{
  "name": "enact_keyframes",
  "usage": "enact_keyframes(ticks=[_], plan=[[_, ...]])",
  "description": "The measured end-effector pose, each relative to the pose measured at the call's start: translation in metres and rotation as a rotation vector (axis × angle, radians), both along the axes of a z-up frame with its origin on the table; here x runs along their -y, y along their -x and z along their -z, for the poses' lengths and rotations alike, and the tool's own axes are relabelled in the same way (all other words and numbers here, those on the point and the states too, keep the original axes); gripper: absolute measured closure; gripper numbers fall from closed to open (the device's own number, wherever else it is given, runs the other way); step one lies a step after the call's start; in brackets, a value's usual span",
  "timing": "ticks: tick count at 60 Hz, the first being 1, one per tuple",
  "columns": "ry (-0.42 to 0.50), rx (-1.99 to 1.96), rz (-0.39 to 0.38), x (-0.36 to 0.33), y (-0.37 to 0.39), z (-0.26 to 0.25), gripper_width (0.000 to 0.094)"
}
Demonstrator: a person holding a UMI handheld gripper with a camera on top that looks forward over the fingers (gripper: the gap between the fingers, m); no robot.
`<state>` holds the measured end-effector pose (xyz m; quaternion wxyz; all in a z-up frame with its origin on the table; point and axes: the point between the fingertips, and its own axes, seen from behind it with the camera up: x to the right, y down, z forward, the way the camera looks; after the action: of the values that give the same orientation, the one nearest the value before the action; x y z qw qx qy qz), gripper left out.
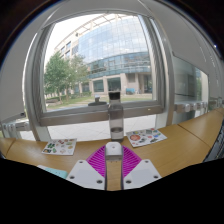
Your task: Unplug charger
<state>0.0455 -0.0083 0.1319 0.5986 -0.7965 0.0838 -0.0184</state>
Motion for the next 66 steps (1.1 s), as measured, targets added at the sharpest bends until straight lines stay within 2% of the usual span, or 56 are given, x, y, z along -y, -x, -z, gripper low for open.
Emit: enact_keyframes(ticks=[9, 19, 26, 31, 37, 40, 45, 53, 58, 66], plan=[[0.151, -0.094, -0.084, 0.001, 0.002, 0.082, 0.0763], [0.204, -0.121, -0.189, 0.007, 0.022, 0.109, 0.0748], [0.229, -0.138, -0.200, 0.012, 0.025, 0.122, 0.0699], [0.221, -0.139, -0.177, 0.011, 0.021, 0.123, 0.0649], [0.220, -0.118, -0.130, 0.012, 0.011, 0.120, 0.0450], [0.205, -0.104, -0.122, 0.013, 0.009, 0.110, 0.0413], [0.146, -0.096, -0.107, 0.020, 0.009, 0.077, 0.0381], [0.024, -0.083, -0.082, 0.048, 0.019, 0.018, 0.0184], [-0.018, -0.055, -0.056, 0.074, 0.026, -0.002, 0.0147], [-0.016, -0.012, -0.029, 0.118, 0.042, -0.002, 0.0136]])
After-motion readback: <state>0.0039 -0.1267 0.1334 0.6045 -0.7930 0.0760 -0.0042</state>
